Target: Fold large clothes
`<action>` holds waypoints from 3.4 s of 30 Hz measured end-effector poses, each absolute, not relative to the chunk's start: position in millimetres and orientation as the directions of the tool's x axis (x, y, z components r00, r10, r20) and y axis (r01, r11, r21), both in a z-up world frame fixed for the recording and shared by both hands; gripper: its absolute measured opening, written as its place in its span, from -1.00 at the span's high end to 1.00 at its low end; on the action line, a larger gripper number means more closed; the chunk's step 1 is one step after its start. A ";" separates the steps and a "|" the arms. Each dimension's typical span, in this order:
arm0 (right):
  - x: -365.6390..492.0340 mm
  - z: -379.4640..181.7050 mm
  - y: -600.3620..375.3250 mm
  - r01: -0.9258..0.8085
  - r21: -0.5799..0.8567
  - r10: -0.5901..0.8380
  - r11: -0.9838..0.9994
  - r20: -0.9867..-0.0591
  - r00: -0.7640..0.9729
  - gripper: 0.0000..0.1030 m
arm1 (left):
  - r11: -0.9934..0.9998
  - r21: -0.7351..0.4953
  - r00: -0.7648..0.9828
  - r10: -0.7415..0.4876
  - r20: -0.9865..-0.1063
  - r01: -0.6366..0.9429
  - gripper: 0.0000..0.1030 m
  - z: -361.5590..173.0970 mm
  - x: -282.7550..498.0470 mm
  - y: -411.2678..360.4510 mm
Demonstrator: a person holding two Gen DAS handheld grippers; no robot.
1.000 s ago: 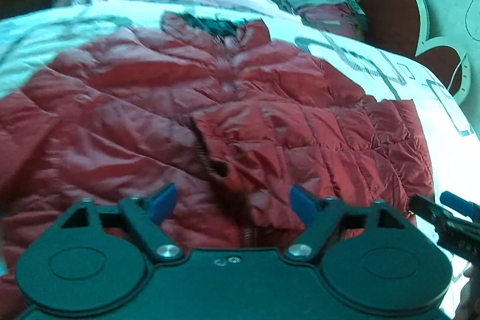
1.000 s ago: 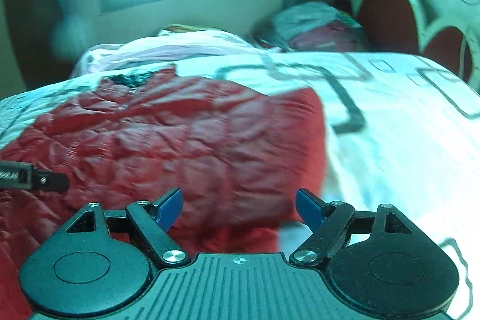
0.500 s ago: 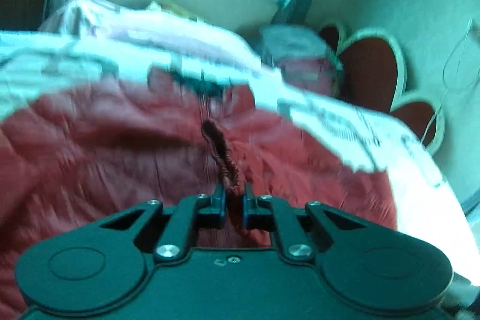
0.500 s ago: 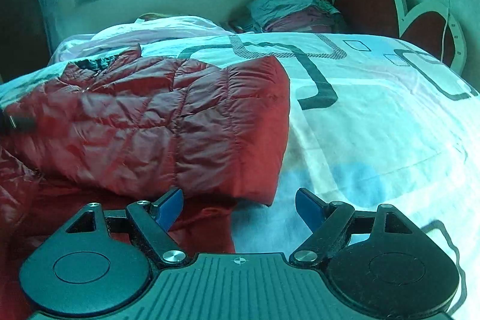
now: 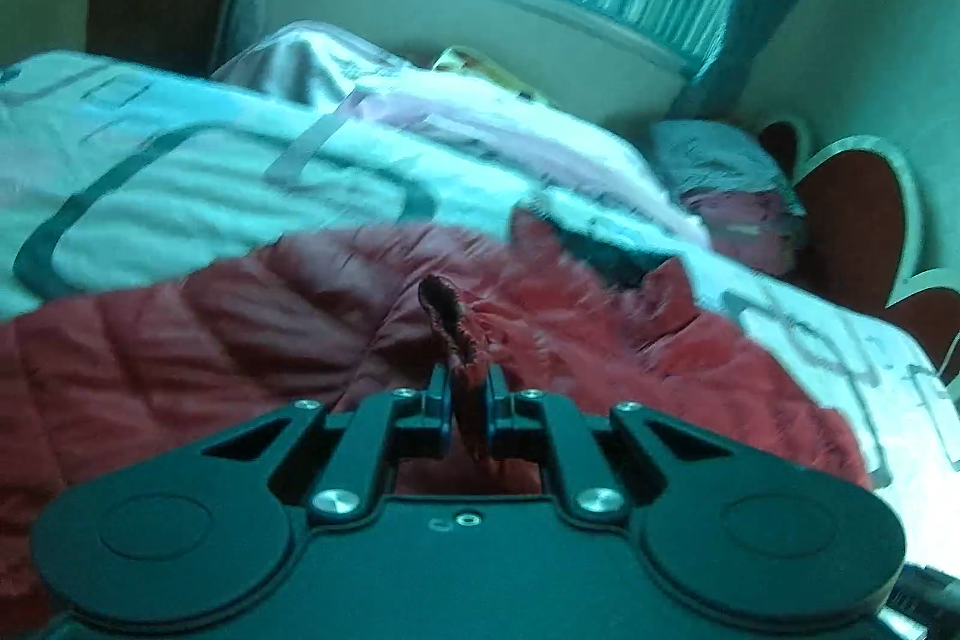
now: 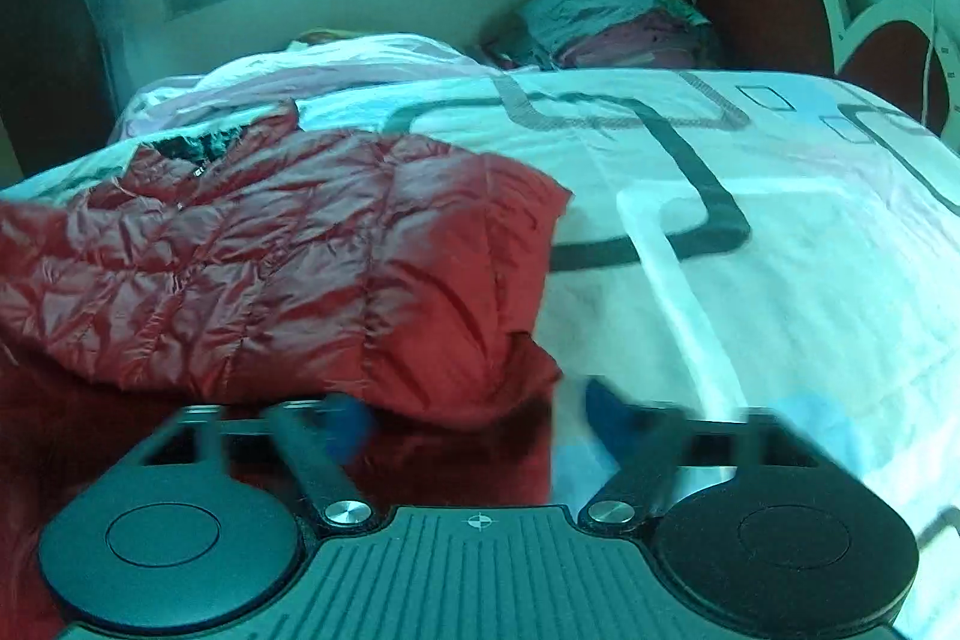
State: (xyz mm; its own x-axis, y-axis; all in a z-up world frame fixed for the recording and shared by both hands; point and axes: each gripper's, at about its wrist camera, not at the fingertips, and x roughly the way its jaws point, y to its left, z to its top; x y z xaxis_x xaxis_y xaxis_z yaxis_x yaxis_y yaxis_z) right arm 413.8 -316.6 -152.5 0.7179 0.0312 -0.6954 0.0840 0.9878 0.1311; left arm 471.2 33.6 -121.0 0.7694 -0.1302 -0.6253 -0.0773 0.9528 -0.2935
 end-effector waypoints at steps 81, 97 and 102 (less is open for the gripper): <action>465.1 -144.3 -202.8 -0.170 0.091 0.185 0.981 -0.701 0.689 -0.13 | 0.977 -0.096 0.672 0.057 -0.738 -0.189 -0.41 -113.1 416.8 53.4; 461.9 -132.7 -137.2 -0.274 0.096 0.265 0.957 -0.672 0.691 -0.14 | 0.913 -0.122 0.615 0.159 -0.772 -0.389 -0.48 -113.1 349.7 143.8; 468.1 -140.8 -121.5 -0.264 0.095 0.256 0.960 -0.680 0.687 -0.13 | 0.871 -0.139 0.582 0.189 -0.791 -0.471 -0.49 -119.8 327.6 172.4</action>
State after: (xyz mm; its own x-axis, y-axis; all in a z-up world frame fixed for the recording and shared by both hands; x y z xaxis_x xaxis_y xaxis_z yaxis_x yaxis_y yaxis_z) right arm 468.1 -121.5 -140.8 0.6872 0.2562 -0.6798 -0.2642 0.9598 0.0947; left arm 327.6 172.4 -119.8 0.5823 0.1887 -0.7908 -0.4707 0.8713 -0.1387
